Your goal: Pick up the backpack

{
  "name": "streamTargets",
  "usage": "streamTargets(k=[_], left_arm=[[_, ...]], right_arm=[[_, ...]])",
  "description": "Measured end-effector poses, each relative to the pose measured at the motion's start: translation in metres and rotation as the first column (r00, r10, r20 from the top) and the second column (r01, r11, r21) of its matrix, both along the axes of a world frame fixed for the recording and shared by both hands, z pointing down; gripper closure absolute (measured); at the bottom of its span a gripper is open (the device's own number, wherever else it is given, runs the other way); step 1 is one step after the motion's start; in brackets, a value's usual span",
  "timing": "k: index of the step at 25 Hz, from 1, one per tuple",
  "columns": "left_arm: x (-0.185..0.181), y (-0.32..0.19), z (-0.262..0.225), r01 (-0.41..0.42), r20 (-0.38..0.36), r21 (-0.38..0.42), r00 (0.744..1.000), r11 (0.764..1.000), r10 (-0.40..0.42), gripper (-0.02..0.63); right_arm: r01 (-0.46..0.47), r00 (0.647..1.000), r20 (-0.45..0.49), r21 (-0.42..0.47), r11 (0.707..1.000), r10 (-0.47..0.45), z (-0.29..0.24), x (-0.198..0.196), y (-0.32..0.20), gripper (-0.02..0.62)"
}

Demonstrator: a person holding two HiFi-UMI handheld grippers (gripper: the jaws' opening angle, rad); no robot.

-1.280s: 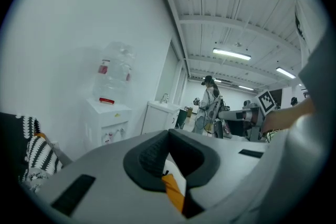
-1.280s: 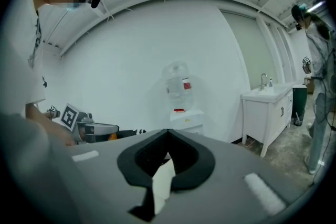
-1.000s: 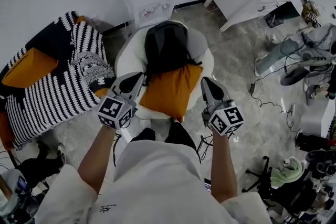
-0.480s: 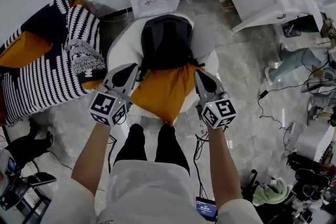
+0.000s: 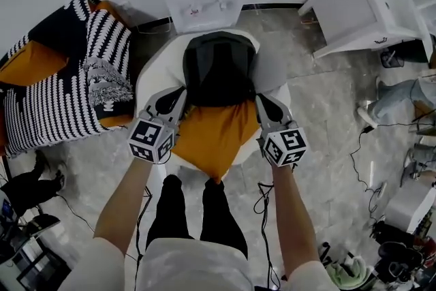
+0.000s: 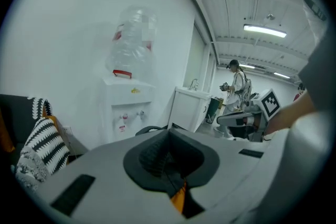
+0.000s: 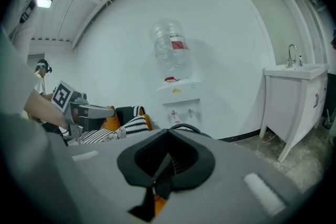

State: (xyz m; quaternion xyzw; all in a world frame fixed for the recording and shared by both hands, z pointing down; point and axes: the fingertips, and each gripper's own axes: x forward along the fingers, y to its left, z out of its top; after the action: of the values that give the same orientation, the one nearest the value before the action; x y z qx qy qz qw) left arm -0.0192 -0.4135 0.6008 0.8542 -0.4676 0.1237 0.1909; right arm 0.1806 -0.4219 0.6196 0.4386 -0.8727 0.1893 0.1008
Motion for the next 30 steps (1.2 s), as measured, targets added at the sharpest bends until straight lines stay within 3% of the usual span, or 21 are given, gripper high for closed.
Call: streamTargets(k=[13, 15, 24, 30], left_arm=[[0.002, -0.058, 0.096, 0.006, 0.099, -0.075, 0.995, 0.997, 0.001, 0.609], [0.004, -0.06, 0.111, 0.0, 0.106, -0.095, 0.994, 0.996, 0.01, 0.564], [0.012, -0.074, 0.182, 0.005, 0.164, -0.175, 0.986, 0.985, 0.024, 0.515], [0.017, -0.083, 0.214, 0.039, 0.139, -0.245, 0.99, 0.969, -0.005, 0.429]], right_arm=[[0.044, 0.994, -0.095, -0.1, 0.994, -0.054, 0.117, 0.0, -0.059, 0.592], [0.068, 0.988, -0.129, -0.11, 0.992, -0.082, 0.132, -0.004, -0.063, 0.592], [0.077, 0.981, -0.171, -0.103, 0.992, -0.094, 0.165, 0.001, -0.091, 0.592], [0.077, 0.978, -0.186, -0.116, 0.99, -0.098, 0.184, 0.003, -0.106, 0.516]])
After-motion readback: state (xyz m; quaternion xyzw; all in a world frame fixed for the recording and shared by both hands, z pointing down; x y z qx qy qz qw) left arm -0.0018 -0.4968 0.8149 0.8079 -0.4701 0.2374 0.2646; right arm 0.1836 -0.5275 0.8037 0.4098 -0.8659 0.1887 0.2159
